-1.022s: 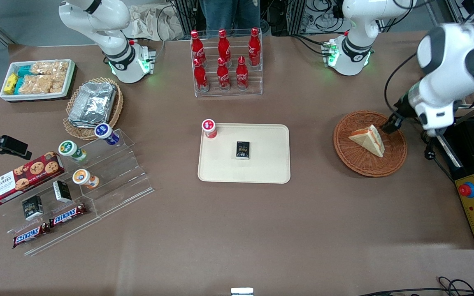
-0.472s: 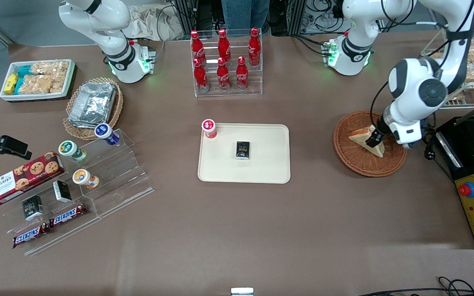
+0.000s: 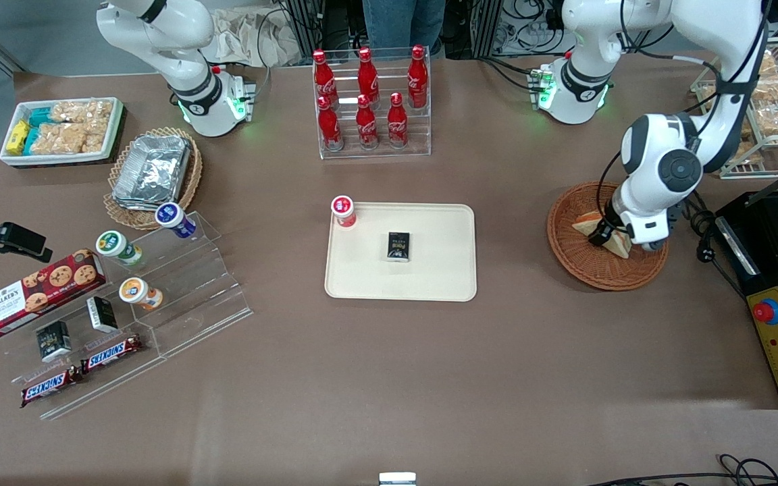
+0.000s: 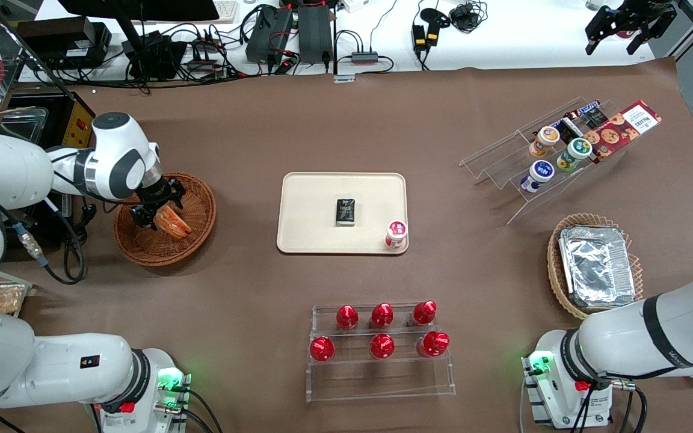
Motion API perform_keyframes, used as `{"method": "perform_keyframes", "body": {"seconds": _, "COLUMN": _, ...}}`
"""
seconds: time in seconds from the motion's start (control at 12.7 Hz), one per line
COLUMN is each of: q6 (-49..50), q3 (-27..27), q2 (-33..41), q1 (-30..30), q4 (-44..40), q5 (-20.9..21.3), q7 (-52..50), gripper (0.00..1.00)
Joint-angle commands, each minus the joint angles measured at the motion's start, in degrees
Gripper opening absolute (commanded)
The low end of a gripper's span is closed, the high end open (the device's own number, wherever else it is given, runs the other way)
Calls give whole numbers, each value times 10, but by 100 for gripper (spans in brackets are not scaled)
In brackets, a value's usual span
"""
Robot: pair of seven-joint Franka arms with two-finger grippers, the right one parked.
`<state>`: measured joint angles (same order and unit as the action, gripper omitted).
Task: Place sandwich from basket to tray
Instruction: 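Close the left gripper on the sandwich and lift it from the basket, then carry the held sandwich over to the cream tray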
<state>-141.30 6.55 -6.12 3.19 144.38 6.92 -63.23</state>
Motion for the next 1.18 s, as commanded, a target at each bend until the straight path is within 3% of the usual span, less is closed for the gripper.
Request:
{"method": "perform_keyframes", "body": {"seconds": 0.0, "q6": -11, "q3": 0, "q2": -11, "q1": -3, "q4": -7, "q5": 21, "q7": -21, "gripper": 18}}
{"method": "perform_keyframes", "body": {"seconds": 0.08, "q6": -10, "q3": 0, "q2": -7, "q1": -2, "q4": -14, "q5": 20, "q7": -34, "gripper": 0}}
{"method": "perform_keyframes", "body": {"seconds": 0.39, "q6": 2, "q3": 27, "q2": 57, "q1": -6, "q4": -21, "q5": 23, "q7": -35, "gripper": 0}}
{"method": "perform_keyframes", "body": {"seconds": 0.55, "q6": 89, "q3": 54, "q2": 99, "q1": -6, "q4": -51, "q5": 14, "q7": -25, "gripper": 0}}
{"method": "perform_keyframes", "body": {"seconds": 0.87, "q6": 367, "q3": 92, "q2": 52, "q1": -22, "q4": -300, "q5": -38, "q7": 82, "gripper": 0}}
{"method": "perform_keyframes", "body": {"seconds": 1.1, "q6": 421, "q3": 104, "q2": 40, "q1": -35, "q4": -368, "q5": -86, "q7": 175, "gripper": 0}}
